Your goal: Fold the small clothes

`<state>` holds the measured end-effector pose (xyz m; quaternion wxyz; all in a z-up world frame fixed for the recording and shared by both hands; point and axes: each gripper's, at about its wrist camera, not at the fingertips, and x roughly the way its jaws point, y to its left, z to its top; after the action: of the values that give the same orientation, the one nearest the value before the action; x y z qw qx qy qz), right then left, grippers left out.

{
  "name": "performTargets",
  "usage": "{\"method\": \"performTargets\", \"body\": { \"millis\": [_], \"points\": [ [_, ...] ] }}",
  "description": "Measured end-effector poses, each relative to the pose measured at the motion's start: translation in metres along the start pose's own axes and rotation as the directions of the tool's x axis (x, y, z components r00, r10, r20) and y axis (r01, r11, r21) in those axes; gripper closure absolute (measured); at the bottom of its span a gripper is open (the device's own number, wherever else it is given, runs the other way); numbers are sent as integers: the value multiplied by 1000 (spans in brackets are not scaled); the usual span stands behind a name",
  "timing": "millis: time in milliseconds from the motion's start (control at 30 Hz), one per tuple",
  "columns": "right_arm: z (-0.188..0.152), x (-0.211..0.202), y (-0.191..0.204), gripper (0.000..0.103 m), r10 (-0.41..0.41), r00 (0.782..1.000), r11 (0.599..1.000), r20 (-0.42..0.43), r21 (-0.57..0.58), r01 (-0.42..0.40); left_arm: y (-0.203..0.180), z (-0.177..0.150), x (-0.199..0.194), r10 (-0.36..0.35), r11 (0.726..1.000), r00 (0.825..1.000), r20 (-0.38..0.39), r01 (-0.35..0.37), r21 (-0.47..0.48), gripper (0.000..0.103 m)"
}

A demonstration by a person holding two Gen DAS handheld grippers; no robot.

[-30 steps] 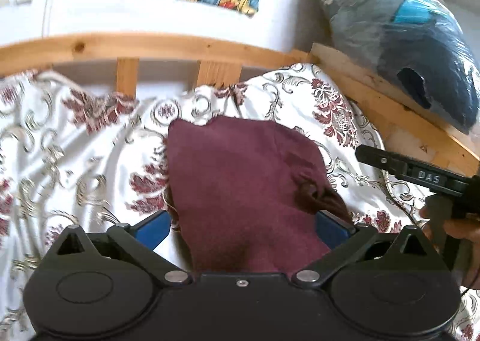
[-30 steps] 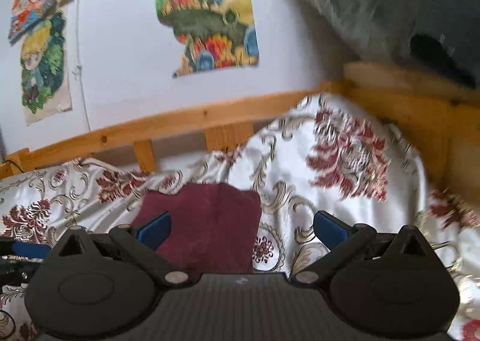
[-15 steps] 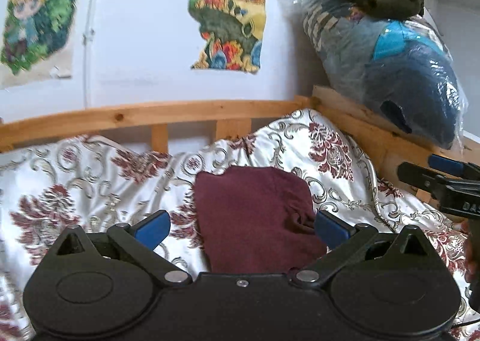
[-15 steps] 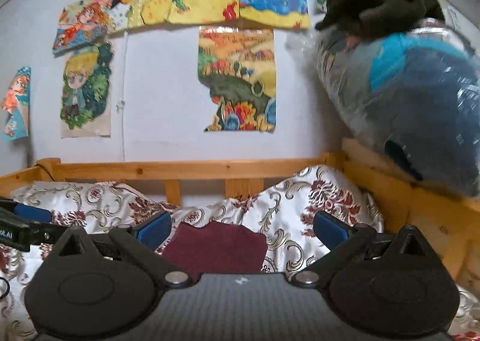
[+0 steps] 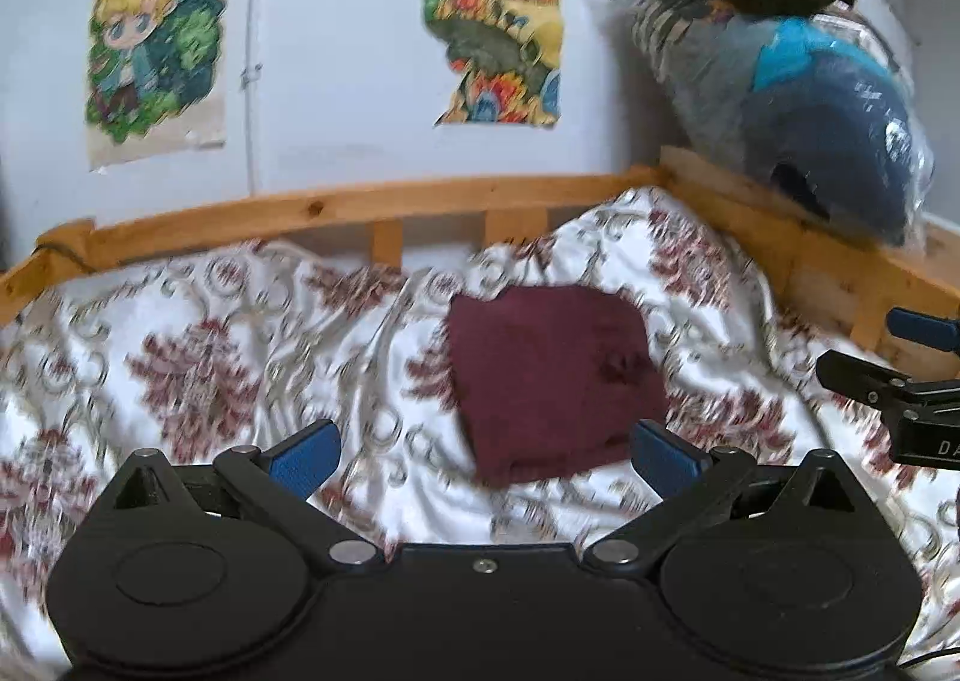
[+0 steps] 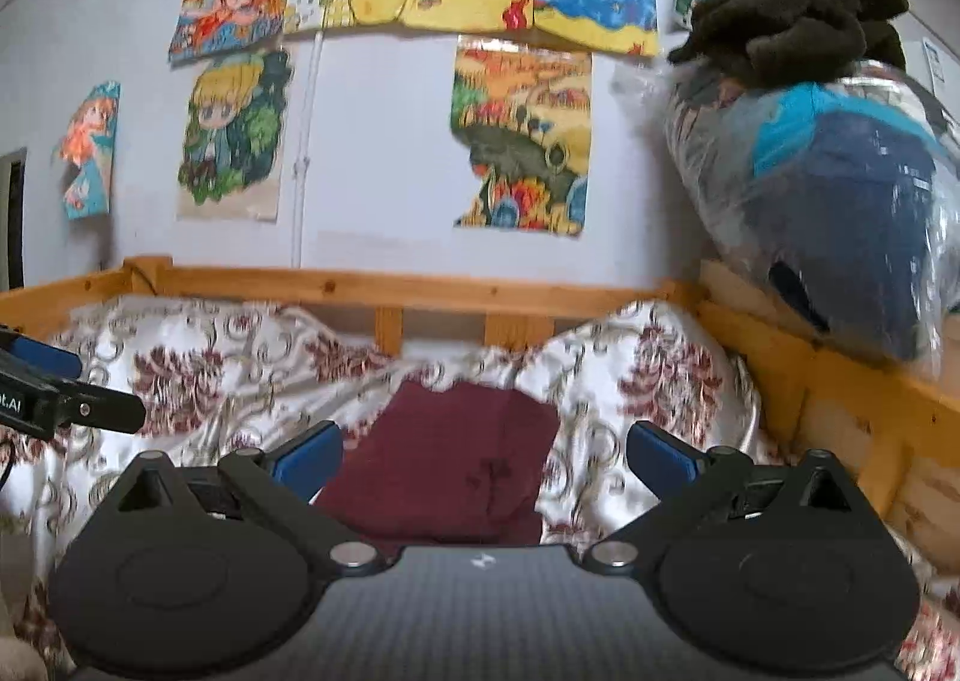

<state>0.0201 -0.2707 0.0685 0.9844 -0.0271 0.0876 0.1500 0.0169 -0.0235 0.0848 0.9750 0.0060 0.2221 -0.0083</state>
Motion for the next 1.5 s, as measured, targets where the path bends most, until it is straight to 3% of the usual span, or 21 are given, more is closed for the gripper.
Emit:
{"method": "performTargets", "body": {
  "millis": [300,633,1500],
  "points": [
    [-22,-6,19,0,-24,999,1000,-43,-15,23,15,-48,31,8,999,994,-111,-13,-41,1],
    [-28,5,12,0,-60,992,996,-110,56,67,22,-57,39,18,998,995,-103,-24,-58,1],
    [-24,8,18,0,-60,991,997,-116,42,65,24,-56,37,34,996,996,-88,-41,-80,1]
  ]
}}
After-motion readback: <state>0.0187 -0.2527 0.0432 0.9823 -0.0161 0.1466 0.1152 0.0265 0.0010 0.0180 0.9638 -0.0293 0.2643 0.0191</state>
